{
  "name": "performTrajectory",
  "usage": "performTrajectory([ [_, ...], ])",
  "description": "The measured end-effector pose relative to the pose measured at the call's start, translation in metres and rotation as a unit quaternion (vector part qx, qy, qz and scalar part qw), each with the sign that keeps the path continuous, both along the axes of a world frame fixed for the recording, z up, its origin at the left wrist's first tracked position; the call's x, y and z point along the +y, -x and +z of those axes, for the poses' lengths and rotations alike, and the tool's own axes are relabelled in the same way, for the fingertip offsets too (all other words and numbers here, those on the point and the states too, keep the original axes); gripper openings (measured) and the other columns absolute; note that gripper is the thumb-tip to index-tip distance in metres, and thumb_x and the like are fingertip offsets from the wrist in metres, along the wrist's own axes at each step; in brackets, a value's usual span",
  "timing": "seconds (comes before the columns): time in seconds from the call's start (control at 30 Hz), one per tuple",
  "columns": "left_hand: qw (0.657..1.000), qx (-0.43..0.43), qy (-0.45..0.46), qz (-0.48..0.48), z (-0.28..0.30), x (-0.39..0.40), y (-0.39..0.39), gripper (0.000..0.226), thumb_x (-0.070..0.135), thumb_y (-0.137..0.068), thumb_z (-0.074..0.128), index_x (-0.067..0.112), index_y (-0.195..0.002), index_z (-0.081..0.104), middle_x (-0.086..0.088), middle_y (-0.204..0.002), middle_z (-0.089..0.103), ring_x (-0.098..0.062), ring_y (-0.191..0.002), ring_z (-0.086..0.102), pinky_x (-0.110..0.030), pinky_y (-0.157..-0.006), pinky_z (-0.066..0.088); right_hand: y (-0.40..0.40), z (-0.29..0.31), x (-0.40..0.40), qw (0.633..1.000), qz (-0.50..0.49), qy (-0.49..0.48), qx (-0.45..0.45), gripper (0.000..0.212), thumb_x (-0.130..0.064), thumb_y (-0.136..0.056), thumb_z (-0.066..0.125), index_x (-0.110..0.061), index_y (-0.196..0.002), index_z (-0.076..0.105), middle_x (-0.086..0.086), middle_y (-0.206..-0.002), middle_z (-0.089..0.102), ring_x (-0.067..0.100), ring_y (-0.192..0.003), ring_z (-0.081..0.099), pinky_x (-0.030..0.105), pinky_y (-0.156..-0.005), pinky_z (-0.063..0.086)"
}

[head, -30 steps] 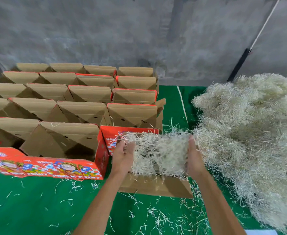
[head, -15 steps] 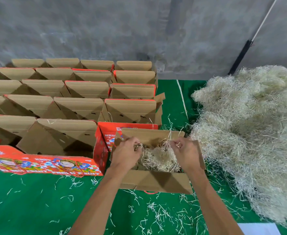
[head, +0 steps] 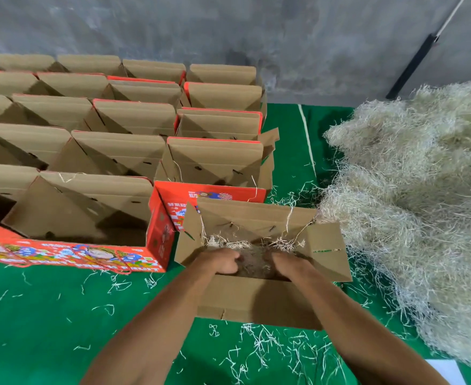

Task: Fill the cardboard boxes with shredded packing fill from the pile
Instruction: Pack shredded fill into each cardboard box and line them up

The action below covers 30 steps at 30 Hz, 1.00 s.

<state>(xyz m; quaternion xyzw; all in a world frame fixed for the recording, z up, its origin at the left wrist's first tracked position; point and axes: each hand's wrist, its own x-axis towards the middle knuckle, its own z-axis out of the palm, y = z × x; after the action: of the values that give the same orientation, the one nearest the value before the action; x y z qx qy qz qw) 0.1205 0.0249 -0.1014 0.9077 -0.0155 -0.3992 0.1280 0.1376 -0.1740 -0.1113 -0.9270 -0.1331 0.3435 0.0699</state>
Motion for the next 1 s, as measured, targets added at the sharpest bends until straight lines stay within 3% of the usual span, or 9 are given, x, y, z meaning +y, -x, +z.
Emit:
performTrajectory([
  [0.1, 0.999, -0.014, -0.043, -0.029, -0.008, 0.004, -0.004, 0.054, 0.016, -0.096, 0.044, 0.028, -0.148, 0.042, -0.002, -0.16, 0.03, -0.026, -0.141, 0.039, -0.036, -0.112, 0.034, -0.009, -0.01, 0.005, 1.0, 0.01, 0.024, 0.013, 0.043, -0.024, -0.109, 0.034, -0.008, -0.148, 0.043, 0.016, -0.149, 0.046, 0.032, -0.136, 0.046, 0.037, -0.11, 0.037],
  [0.17, 0.998, -0.003, -0.046, -0.048, -0.012, 0.009, -0.009, 0.046, 0.012, -0.098, 0.042, 0.02, -0.144, 0.047, -0.006, -0.158, 0.034, -0.027, -0.133, 0.047, -0.031, -0.103, 0.041, -0.013, -0.008, 0.014, 0.995, 0.06, 0.084, 0.016, 0.044, -0.02, -0.11, 0.029, -0.009, -0.152, 0.034, 0.018, -0.153, 0.04, 0.032, -0.139, 0.043, 0.037, -0.11, 0.037],
  [0.27, 0.997, -0.018, -0.046, -0.062, -0.012, 0.009, -0.016, 0.033, 0.007, -0.098, 0.049, 0.012, -0.129, 0.059, -0.01, -0.138, 0.055, -0.024, -0.107, 0.06, -0.031, -0.084, 0.048, -0.022, -0.004, 0.025, 0.99, 0.079, 0.112, -0.004, 0.037, -0.015, -0.104, 0.045, -0.012, -0.139, 0.053, 0.012, -0.137, 0.059, 0.028, -0.126, 0.057, 0.037, -0.102, 0.046],
  [0.37, 0.99, -0.139, -0.026, -0.021, -0.007, 0.005, -0.026, 0.02, 0.012, -0.089, 0.062, 0.025, -0.104, 0.066, -0.002, -0.11, 0.065, -0.023, -0.098, 0.063, -0.034, -0.084, 0.052, -0.03, 0.0, 0.029, 0.983, 0.107, 0.075, -0.13, 0.023, -0.012, -0.094, 0.057, -0.014, -0.116, 0.062, 0.007, -0.115, 0.069, 0.026, -0.106, 0.067, 0.036, -0.087, 0.054],
  [0.43, 0.991, -0.132, 0.027, 0.012, -0.008, 0.004, -0.03, 0.006, 0.014, -0.089, 0.061, 0.018, -0.089, 0.064, -0.006, -0.102, 0.068, -0.026, -0.096, 0.065, -0.033, -0.082, 0.052, -0.031, -0.005, 0.031, 0.991, 0.1, 0.03, -0.079, 0.022, -0.012, -0.095, 0.057, -0.01, -0.116, 0.063, 0.01, -0.118, 0.068, 0.028, -0.107, 0.066, 0.034, -0.089, 0.05],
  [0.6, 0.996, -0.007, -0.069, -0.057, -0.026, 0.005, -0.019, 0.027, 0.002, -0.097, 0.044, 0.007, -0.12, 0.059, -0.015, -0.128, 0.062, -0.032, -0.116, 0.059, -0.037, -0.093, 0.046, -0.026, -0.016, 0.035, 0.981, 0.107, 0.087, 0.137, 0.034, -0.016, -0.091, 0.065, -0.009, -0.124, 0.063, 0.012, -0.125, 0.067, 0.027, -0.104, 0.065, 0.03, -0.078, 0.049],
  [0.77, 0.978, 0.039, -0.172, -0.112, -0.024, 0.005, -0.017, 0.034, 0.005, -0.1, 0.041, 0.009, -0.132, 0.049, -0.013, -0.146, 0.05, -0.037, -0.129, 0.051, -0.051, -0.1, 0.04, -0.023, -0.027, 0.026, 0.985, 0.078, 0.103, 0.115, 0.048, -0.031, -0.088, 0.073, -0.002, -0.125, 0.063, 0.014, -0.129, 0.065, 0.029, -0.119, 0.062, 0.034, -0.092, 0.051],
  [0.9, 0.965, 0.029, -0.22, -0.143, -0.021, -0.002, -0.016, 0.04, 0.011, -0.101, 0.048, 0.007, -0.141, 0.045, -0.013, -0.145, 0.049, -0.035, -0.13, 0.049, -0.054, -0.103, 0.039, -0.02, -0.023, 0.031, 0.99, -0.015, 0.065, 0.12, 0.092, -0.051, -0.087, 0.07, -0.007, -0.155, 0.025, 0.024, -0.158, 0.029, 0.04, -0.141, 0.038, 0.044, -0.11, 0.037],
  [1.0, 0.969, 0.066, -0.19, -0.144, -0.017, -0.005, -0.024, 0.043, 0.014, -0.096, 0.055, 0.003, -0.137, 0.051, -0.015, -0.134, 0.059, -0.033, -0.123, 0.056, -0.048, -0.103, 0.046, -0.022, -0.003, 0.026, 0.997, 0.009, 0.035, 0.061, 0.065, -0.04, -0.092, 0.066, -0.015, -0.147, 0.043, 0.016, -0.149, 0.048, 0.034, -0.134, 0.049, 0.038, -0.108, 0.041],
])
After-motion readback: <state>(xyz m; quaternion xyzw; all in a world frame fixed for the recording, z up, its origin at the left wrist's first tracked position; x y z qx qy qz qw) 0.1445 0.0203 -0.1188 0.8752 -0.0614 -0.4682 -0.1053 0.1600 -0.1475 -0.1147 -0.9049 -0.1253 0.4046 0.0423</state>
